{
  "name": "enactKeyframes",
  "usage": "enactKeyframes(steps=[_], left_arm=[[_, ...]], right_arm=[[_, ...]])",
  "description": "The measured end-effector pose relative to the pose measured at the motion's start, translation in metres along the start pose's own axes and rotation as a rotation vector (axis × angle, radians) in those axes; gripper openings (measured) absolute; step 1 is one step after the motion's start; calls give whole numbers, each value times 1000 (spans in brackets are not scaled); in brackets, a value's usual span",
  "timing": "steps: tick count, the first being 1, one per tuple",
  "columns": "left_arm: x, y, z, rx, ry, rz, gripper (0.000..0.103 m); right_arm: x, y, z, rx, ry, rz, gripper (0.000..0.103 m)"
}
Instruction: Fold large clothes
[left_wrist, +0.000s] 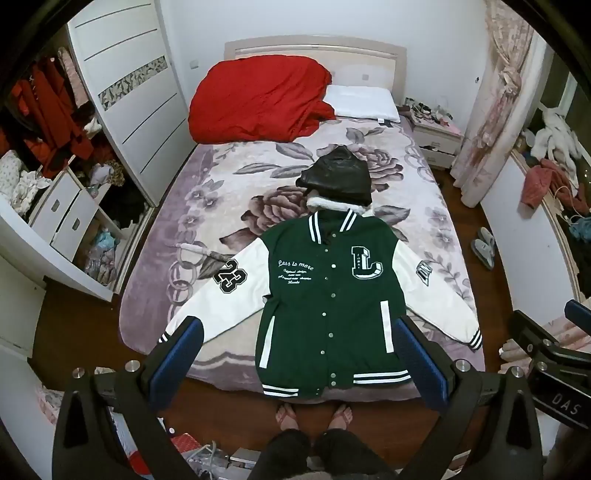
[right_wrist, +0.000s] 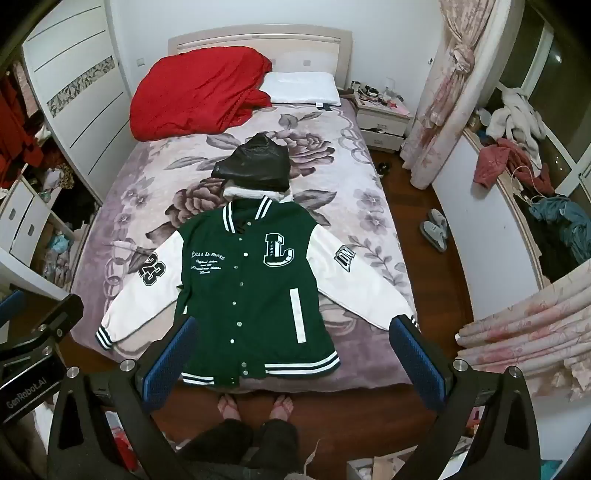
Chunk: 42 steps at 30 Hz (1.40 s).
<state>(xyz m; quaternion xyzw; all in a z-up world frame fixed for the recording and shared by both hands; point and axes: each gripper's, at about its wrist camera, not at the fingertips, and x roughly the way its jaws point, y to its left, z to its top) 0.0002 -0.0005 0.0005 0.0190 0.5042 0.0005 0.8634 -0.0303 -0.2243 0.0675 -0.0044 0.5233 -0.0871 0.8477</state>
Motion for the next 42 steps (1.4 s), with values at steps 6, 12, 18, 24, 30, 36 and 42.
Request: enactKeyframes(steps=[6,12,18,24,30,36,42], left_arm=[[0,-8,2,0,-9,-6,103],[-1,-4,2,-1,-12,-16,103],[-4,0,-1,-2,-25,-19,103],[-8,4,-5,-11,-29,-24,103],[-10,7,-7,-13,-28,-23,103],[-10,9,-8,-16,-26,-30,103],[-10,10,-11,-12,-33,-33,103]], right_arm=[[-5,-2,-1,6,-8,5,103],[-7,0,-6,2,-10,7,103],[-11,2,0,1,-16,2,103],[-15,4,-1,-3,-22,3,103],[-25,7,0,-5,-28,9,103],[-25,8,-3,-6,-27,5,103],[-26,9,-2,-2,-29,3,103]])
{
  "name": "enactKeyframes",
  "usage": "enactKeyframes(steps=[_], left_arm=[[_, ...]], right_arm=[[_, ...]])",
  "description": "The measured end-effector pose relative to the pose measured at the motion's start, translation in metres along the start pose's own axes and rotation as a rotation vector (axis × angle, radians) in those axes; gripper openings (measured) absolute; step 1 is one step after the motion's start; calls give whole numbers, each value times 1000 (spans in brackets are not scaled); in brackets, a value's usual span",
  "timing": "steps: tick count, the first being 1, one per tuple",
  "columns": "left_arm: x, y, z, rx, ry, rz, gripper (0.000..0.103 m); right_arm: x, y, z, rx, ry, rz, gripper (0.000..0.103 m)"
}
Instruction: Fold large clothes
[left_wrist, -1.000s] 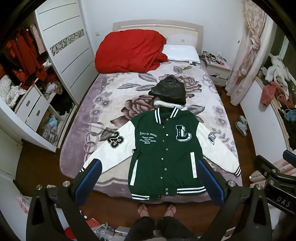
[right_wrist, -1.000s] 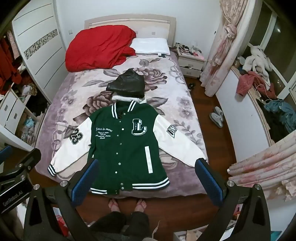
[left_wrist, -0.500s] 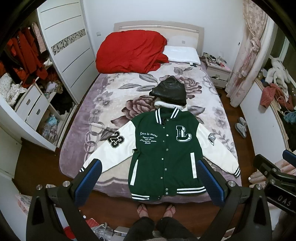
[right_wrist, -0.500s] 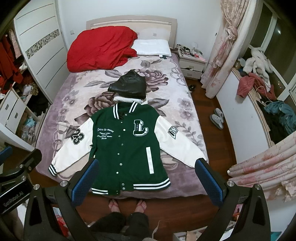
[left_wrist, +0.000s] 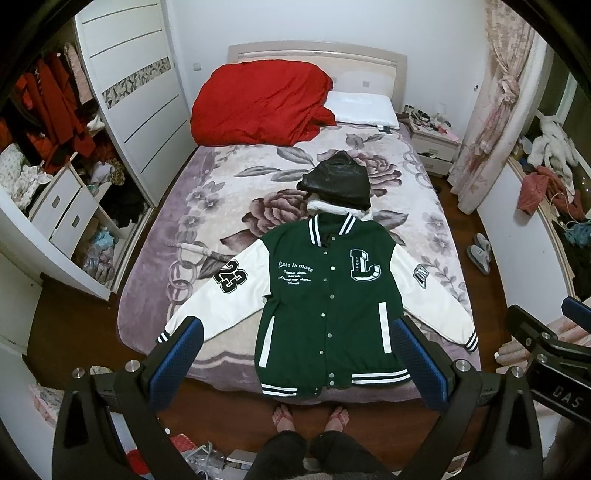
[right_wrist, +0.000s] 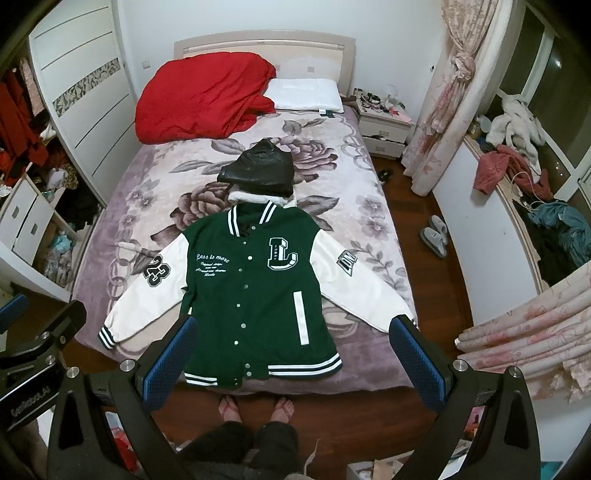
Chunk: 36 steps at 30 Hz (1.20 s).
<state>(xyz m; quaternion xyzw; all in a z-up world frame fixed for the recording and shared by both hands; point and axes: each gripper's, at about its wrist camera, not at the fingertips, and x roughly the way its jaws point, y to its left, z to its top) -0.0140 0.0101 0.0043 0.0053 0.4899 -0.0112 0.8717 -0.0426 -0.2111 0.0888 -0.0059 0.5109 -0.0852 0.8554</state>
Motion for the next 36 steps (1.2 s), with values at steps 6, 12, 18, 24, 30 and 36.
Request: enactKeyframes(steps=[6,12,18,24,30,36], left_arm=[[-3,-3,-2,-2,-1,-1,103],[-4,-5,-2,-1,-4,-1,103],[-13,-18,6,3,-10,-2,103],[-16,-20,8,2,-11,-2,103],[-16,-20,9,1,-10,-6,103],[-21,-22,12,1,-8,-10,103]], right_arm=[[0,-1,1,-4,-1,-2,103],[-3,-2,-2,-3,-5,-2,103],[-5,-3,-1,-5,-8,-4,103],[-12,-6,2,-2,-12,-3,103],[-13,-5,1,-3,-15,-5,103],[-12,-5,0,-5,-15,-6,103]])
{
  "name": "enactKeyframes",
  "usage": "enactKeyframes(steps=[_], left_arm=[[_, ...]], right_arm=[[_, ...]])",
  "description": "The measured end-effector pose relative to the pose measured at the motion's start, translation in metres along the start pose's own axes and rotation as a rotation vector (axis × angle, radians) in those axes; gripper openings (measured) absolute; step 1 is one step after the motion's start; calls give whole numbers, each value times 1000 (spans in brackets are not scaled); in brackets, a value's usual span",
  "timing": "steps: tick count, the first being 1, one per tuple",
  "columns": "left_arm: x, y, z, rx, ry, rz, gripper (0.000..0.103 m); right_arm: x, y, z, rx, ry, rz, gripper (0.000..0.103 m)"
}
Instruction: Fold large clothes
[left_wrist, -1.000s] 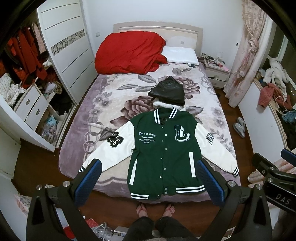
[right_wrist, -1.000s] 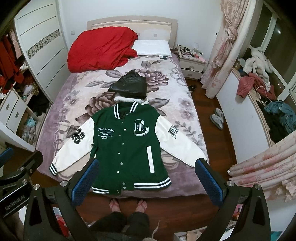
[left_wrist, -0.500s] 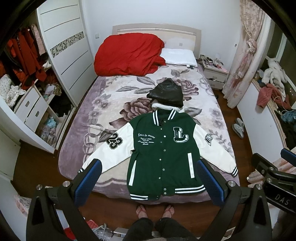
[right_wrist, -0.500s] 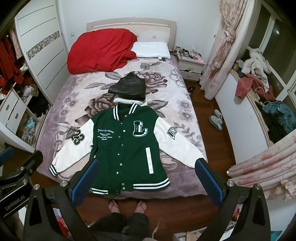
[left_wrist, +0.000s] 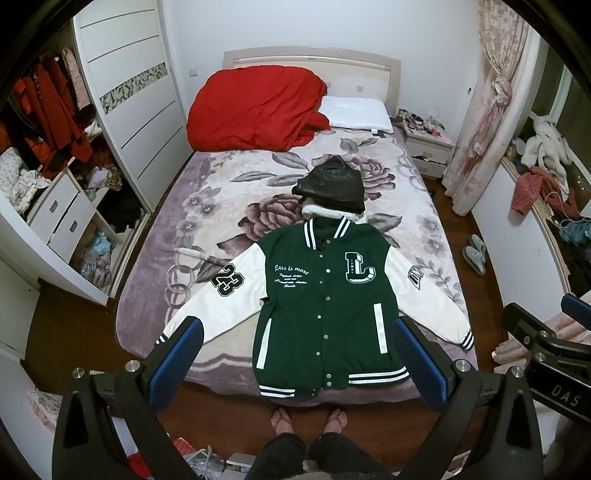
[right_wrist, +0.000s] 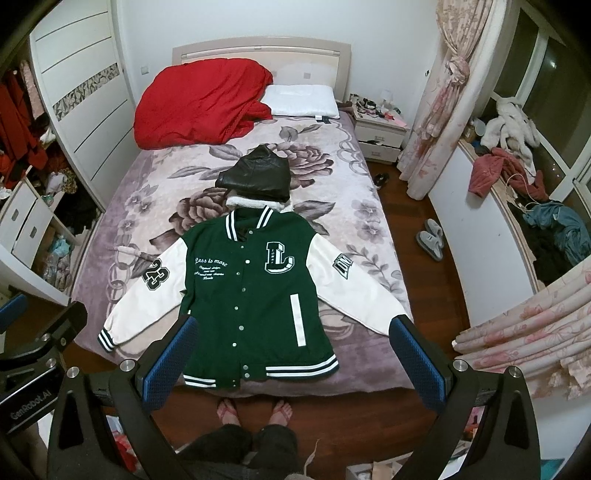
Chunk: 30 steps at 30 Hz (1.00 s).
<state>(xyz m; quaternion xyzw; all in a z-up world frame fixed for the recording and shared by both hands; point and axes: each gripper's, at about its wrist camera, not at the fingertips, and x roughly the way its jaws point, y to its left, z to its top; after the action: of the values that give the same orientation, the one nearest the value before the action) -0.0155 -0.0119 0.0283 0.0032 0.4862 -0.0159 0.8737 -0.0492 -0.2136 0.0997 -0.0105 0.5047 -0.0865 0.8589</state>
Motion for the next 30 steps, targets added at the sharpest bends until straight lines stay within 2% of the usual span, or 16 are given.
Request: enactKeyframes(steps=[16,22,27,30], left_arm=[[0,3,-1,0,-4,-10,103],[15,16,4,15,-4,-22,103],[59,27,13,22,-64,23,103],[112,24,16,38,-83,84,103]], right_arm=[[-6,0,-4,0,-2,-3,103],[-4,-2,-4,19,13,1,103],[41,-21,-4,122,59,28,103],[103,-50,-10,250,85,59,103]])
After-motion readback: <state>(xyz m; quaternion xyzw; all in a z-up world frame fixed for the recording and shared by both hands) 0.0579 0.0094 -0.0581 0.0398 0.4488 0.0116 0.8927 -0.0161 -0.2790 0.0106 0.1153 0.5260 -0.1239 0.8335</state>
